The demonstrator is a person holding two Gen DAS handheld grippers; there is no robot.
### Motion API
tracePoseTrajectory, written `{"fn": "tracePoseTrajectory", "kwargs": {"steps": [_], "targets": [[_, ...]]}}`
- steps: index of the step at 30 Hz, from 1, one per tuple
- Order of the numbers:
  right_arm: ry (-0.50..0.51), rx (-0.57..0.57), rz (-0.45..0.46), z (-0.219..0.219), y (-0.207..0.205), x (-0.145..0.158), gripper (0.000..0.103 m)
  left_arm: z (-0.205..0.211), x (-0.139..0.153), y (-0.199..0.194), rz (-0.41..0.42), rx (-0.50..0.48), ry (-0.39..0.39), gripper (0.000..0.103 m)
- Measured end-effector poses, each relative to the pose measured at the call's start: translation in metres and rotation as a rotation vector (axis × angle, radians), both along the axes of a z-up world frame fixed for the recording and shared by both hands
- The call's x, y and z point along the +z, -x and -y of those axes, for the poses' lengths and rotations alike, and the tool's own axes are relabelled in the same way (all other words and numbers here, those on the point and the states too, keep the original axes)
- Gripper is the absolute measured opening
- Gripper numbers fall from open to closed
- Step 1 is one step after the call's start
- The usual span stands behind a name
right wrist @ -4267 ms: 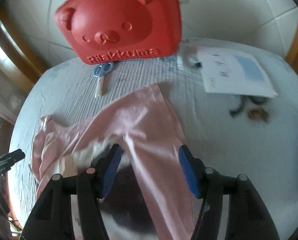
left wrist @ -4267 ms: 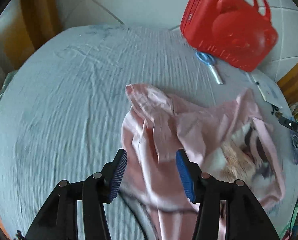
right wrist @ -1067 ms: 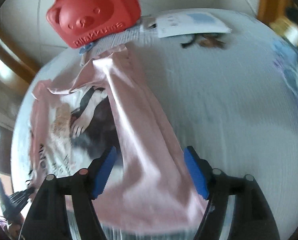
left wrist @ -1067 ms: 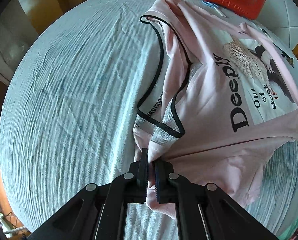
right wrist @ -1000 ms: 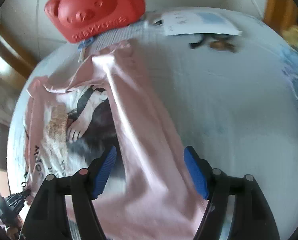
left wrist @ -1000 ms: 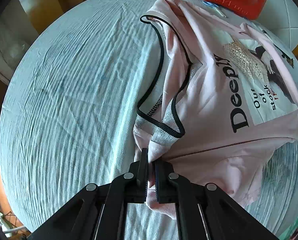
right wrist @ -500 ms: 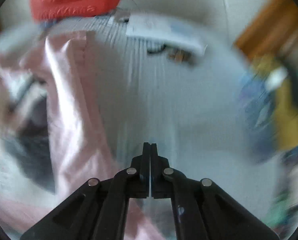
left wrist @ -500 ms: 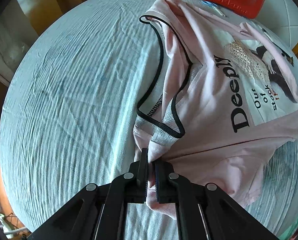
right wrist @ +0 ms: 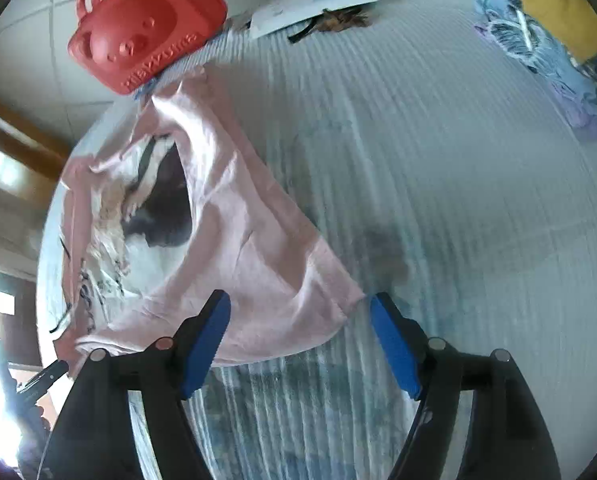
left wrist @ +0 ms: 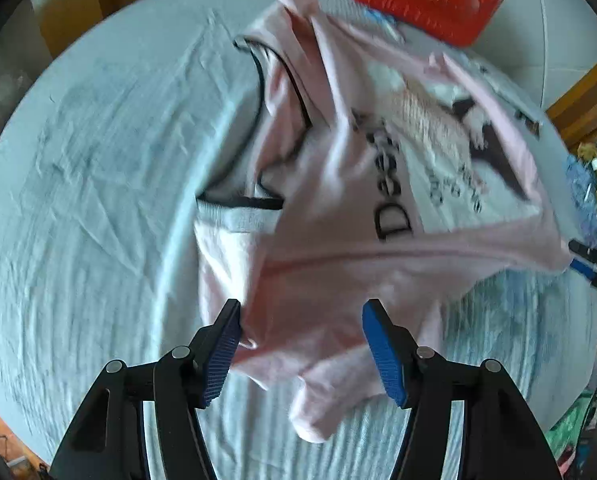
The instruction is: Fold clothes
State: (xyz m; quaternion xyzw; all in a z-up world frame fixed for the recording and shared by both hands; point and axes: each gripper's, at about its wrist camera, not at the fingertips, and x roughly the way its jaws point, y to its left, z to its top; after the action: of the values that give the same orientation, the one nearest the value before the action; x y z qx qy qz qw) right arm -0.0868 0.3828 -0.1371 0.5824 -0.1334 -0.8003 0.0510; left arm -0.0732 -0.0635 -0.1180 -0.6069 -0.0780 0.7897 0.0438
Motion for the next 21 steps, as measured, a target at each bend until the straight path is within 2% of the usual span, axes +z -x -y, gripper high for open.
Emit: {"fn": "tracePoseTrajectory", "kwargs": {"steps": [1,2,3,4,5,6,7,8,14,17,19,21], "targets": [[-0.02,0.013,0.006,0.0,-0.002,-0.002,0.072,-0.008,-0.009,0.0,0.01,-0.006,0.009,0.062],[-0.034,0.031,0.01,0.008,-0.001,-0.007,0.066,-0.016,-0.018,-0.002,0.023,-0.013,0.027,0.062],[-0.108,0.054,-0.006,0.019,-0.002,-0.006,0.054,-0.027,-0.019,-0.006,-0.015,-0.035,0.077,0.06],[-0.143,0.078,-0.008,0.025,-0.003,-0.006,0.041,-0.042,-0.027,-0.008,-0.013,-0.066,0.097,0.055],[-0.198,0.097,-0.008,0.035,-0.003,-0.006,0.017,-0.043,-0.021,-0.016,-0.02,-0.073,0.119,0.039],[-0.22,0.103,-0.012,0.039,-0.003,-0.005,0.012,-0.046,-0.019,-0.016,-0.024,-0.079,0.127,0.019],[-0.255,0.111,-0.026,0.045,-0.004,-0.002,0.011,-0.047,-0.016,-0.016,-0.024,-0.086,0.105,0.009],[-0.267,0.109,-0.039,0.046,-0.006,0.002,0.01,-0.046,-0.013,-0.016,-0.015,-0.083,0.075,0.007],[-0.282,0.068,-0.099,0.033,-0.035,0.044,0.009,-0.036,0.019,-0.037,-0.025,-0.144,0.055,0.006],[-0.305,0.037,-0.05,0.014,-0.051,0.043,0.008,-0.026,0.018,-0.054,0.022,-0.202,0.049,0.006],[-0.337,0.015,0.016,-0.001,-0.059,0.029,0.007,-0.03,0.007,-0.059,0.067,-0.24,0.064,0.006],[-0.317,-0.004,0.089,-0.017,-0.067,0.01,0.007,-0.024,0.002,-0.067,0.112,-0.28,0.045,0.007]]}}
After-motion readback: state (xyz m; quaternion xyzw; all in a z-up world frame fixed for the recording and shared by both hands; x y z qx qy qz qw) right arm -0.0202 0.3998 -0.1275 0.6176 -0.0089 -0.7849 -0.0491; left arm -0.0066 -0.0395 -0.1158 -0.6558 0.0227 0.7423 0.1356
